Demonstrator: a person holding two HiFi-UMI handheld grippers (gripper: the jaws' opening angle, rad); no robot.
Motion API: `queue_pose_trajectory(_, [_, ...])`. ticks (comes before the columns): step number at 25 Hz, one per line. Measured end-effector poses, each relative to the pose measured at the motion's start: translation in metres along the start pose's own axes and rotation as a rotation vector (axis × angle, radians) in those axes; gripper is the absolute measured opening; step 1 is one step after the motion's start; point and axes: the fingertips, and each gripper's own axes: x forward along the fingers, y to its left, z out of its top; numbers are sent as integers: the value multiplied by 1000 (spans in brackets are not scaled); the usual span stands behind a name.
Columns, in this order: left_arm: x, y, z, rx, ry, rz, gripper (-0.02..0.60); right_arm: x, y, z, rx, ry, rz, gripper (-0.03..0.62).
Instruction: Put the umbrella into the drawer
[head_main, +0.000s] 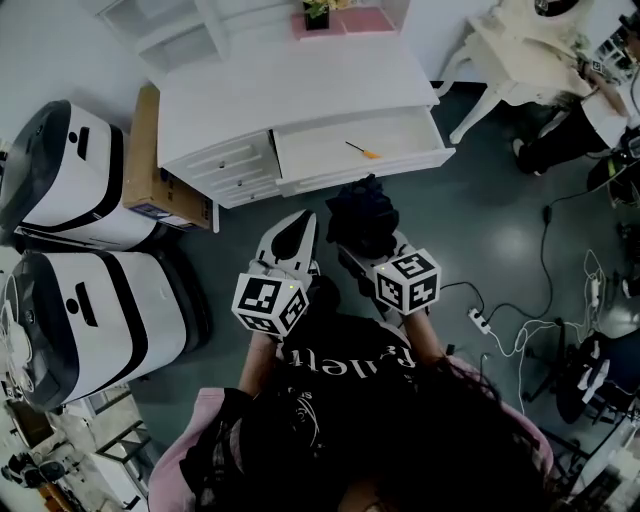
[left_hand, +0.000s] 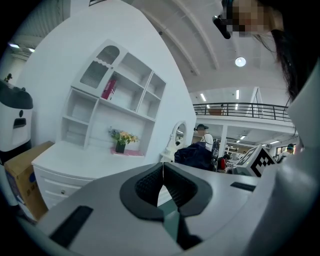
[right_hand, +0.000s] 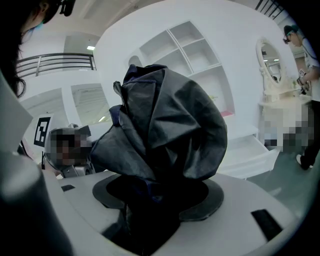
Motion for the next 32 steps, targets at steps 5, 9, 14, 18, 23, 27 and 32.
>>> queue_pose_trajectory(5, [23,49,18,5,-2,-11,15,46,-7,31,2,7,-14,278])
queue_pose_trajectory(9, [40,87,31,6,-8,-13,16,79,-14,52,3,11,-29,278])
queue_pose_trajectory(14, [61,125,40,-2,-8,-24,16,112,-24,69,16,19,-48,278])
queue_pose_trajectory(18, [76,147,38,-20,7,-27,15,127,-33,73,32,33,-71,278])
queue_pose_trajectory(23, [97,156,31,-46,35,-38,16,134,-51,72,55,60,-88,278])
queue_pose_trajectory(27, [122,153,30,-47,47,-37,15,142,-79,77,68,87,-82,278])
queue_pose_trajectory(32, [162,162,27,-46,61,23,16,168,-121,93,38,144,-29,278])
